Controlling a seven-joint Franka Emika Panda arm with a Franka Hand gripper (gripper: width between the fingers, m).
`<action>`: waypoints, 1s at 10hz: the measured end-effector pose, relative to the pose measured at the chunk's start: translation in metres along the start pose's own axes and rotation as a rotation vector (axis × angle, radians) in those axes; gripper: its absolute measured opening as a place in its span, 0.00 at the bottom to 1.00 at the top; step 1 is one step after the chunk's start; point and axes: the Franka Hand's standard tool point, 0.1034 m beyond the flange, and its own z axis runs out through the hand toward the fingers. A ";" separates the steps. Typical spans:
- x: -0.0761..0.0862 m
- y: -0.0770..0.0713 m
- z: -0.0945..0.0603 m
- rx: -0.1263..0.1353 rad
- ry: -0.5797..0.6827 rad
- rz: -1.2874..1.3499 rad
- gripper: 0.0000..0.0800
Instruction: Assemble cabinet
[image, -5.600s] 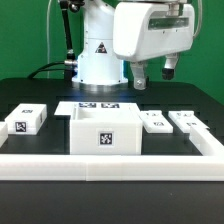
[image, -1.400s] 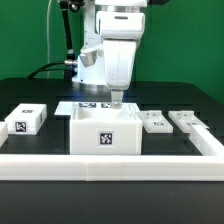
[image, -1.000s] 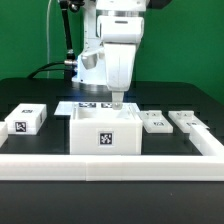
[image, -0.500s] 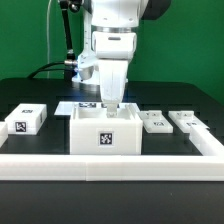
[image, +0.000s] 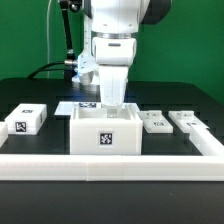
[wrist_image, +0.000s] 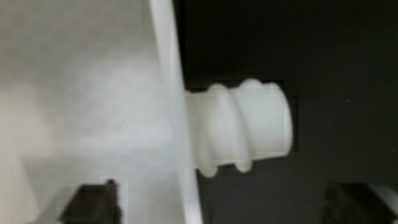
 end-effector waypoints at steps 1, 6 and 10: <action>0.000 0.000 0.000 0.000 0.000 0.003 0.68; 0.000 0.001 0.000 -0.005 0.001 0.004 0.05; 0.000 0.001 0.000 -0.005 0.001 0.004 0.05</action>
Offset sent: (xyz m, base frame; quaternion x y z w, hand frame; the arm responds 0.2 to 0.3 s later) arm 0.0000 0.0000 0.0000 0.0000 0.0000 0.0000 1.0000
